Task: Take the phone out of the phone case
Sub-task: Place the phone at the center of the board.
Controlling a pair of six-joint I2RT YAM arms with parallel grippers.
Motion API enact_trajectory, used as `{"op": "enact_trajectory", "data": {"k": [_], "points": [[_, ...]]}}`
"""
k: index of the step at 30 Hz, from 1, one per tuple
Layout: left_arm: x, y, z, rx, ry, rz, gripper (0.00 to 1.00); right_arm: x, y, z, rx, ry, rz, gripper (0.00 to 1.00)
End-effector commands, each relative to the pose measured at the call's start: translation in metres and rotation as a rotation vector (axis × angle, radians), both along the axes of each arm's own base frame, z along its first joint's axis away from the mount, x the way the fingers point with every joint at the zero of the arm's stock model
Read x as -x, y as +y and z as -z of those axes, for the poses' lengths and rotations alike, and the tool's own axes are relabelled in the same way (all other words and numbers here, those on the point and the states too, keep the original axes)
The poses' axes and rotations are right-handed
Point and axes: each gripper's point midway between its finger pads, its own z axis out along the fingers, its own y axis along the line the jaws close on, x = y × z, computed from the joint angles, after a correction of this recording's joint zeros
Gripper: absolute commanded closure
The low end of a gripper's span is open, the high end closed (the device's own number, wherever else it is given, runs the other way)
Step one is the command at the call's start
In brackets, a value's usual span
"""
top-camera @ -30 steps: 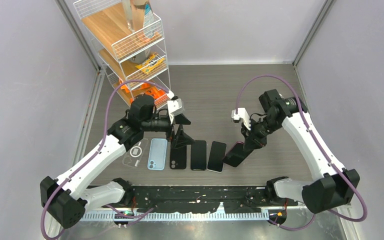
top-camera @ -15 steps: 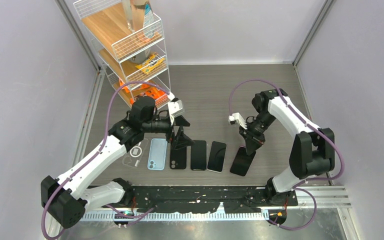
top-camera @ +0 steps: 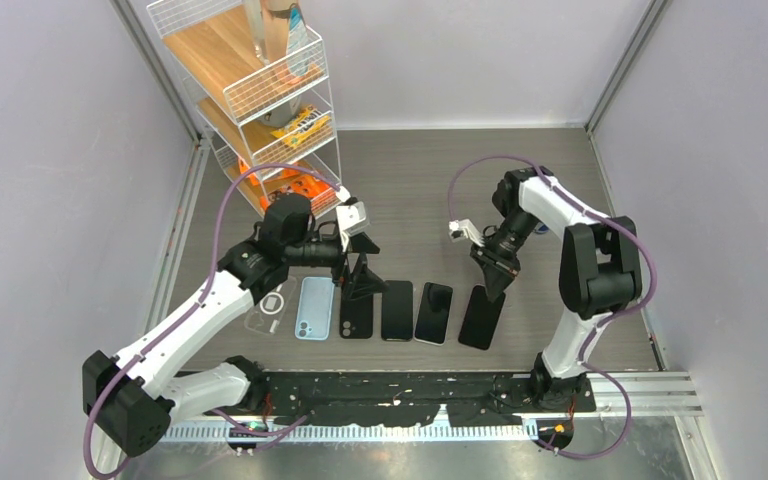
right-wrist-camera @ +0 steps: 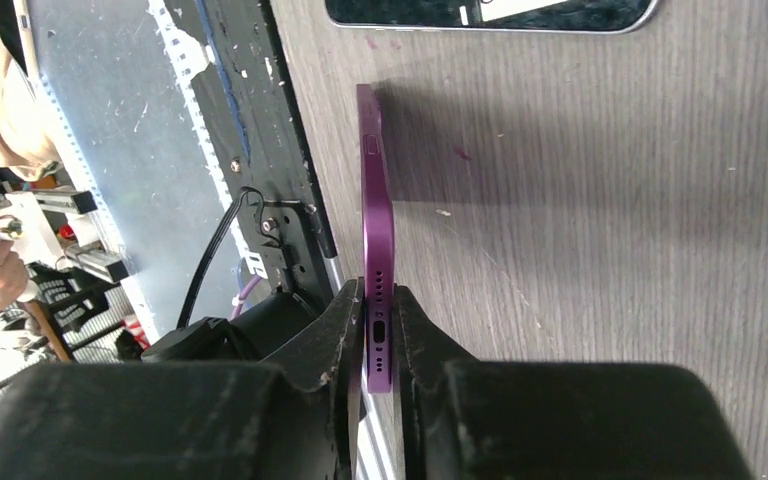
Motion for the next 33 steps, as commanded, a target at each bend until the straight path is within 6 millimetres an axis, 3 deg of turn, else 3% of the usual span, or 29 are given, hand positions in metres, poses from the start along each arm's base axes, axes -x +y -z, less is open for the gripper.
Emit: {"op": "enact_trajectory", "data": {"k": [1,6,14,33], "points": [[0.001,-0.002,0.0,0.004,-0.015,0.018,0.1,-0.037,-0.005,0.014,0.039,-0.099,-0.025,0.78],[0.0,-0.003,0.001,0.002,-0.009,0.02,0.11,-0.056,-0.006,0.027,0.061,-0.106,-0.028,0.71],[0.0,-0.004,0.005,-0.004,0.003,0.025,0.11,-0.078,-0.007,0.049,0.096,-0.088,-0.031,0.69],[-0.001,-0.005,0.007,-0.006,0.008,0.029,0.11,-0.085,0.003,0.075,0.142,-0.138,-0.031,0.63]]}}
